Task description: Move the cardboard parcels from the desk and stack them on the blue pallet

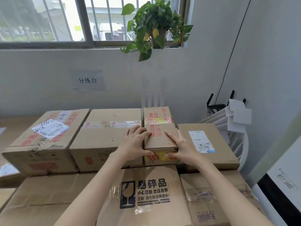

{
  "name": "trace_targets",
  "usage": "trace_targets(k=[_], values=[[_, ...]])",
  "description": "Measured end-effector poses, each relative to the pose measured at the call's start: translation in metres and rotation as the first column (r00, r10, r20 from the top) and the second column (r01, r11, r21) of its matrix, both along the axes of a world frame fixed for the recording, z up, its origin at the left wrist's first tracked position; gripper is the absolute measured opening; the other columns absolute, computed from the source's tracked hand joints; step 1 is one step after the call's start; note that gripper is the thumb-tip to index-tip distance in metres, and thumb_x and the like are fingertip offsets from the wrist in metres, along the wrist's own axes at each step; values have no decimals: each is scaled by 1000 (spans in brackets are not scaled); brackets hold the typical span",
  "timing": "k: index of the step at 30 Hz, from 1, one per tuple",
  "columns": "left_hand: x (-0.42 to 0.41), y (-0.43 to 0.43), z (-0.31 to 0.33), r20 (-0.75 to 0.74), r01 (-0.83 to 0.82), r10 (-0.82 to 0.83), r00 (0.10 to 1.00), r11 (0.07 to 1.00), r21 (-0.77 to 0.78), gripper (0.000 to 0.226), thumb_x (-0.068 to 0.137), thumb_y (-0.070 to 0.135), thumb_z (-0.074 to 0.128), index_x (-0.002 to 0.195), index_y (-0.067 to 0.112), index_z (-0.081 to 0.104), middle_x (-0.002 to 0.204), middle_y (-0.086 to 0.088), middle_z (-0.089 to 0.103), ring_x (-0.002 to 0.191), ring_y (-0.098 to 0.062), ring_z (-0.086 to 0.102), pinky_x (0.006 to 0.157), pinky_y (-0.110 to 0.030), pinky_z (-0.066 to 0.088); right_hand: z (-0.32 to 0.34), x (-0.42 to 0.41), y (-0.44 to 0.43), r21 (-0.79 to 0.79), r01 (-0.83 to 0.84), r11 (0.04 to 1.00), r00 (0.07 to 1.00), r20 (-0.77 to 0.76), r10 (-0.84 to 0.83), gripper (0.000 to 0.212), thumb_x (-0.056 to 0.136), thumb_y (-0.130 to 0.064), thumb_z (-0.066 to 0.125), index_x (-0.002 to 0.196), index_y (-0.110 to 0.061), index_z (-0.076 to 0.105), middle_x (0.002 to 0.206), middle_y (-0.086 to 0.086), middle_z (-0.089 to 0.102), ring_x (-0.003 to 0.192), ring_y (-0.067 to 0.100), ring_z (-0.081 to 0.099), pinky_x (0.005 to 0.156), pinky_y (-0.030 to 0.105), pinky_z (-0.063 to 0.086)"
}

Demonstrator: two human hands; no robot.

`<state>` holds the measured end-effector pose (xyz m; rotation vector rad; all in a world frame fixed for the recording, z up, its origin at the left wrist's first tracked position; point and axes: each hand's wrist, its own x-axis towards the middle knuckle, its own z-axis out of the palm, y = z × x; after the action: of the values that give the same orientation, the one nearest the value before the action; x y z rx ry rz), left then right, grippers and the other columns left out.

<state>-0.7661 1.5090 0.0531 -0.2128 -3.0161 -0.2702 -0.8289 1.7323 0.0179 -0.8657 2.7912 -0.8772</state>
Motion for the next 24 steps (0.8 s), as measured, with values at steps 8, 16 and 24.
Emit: trace_targets(k=[8,16,24], values=[[1,-1,-1,-18,-15,15,1000,1000,12,82,76,63,64,146,34,31,153,8,29,145,-18,7,117,-42,6,1,-1,-2,60,12,998,1000,5,-12,102,74,-44,78,149,-48,8,162,2,1,149,25,-2,119,50,19],[5,-3,13,-22,-42,53,998,935,351,79,82,56,64,148,29,29,155,9,24,143,-17,24,114,-46,27,36,7,-9,85,81,993,996,-42,-78,109,66,-74,65,152,-41,7,162,7,-2,149,25,-5,116,53,14],[39,-45,55,-245,-76,180,953,922,380,58,92,42,56,144,22,39,148,6,41,134,-14,39,110,-41,35,83,15,-71,-109,-8,994,988,-151,-9,87,77,-78,46,149,-37,22,161,0,16,149,18,9,116,53,22]])
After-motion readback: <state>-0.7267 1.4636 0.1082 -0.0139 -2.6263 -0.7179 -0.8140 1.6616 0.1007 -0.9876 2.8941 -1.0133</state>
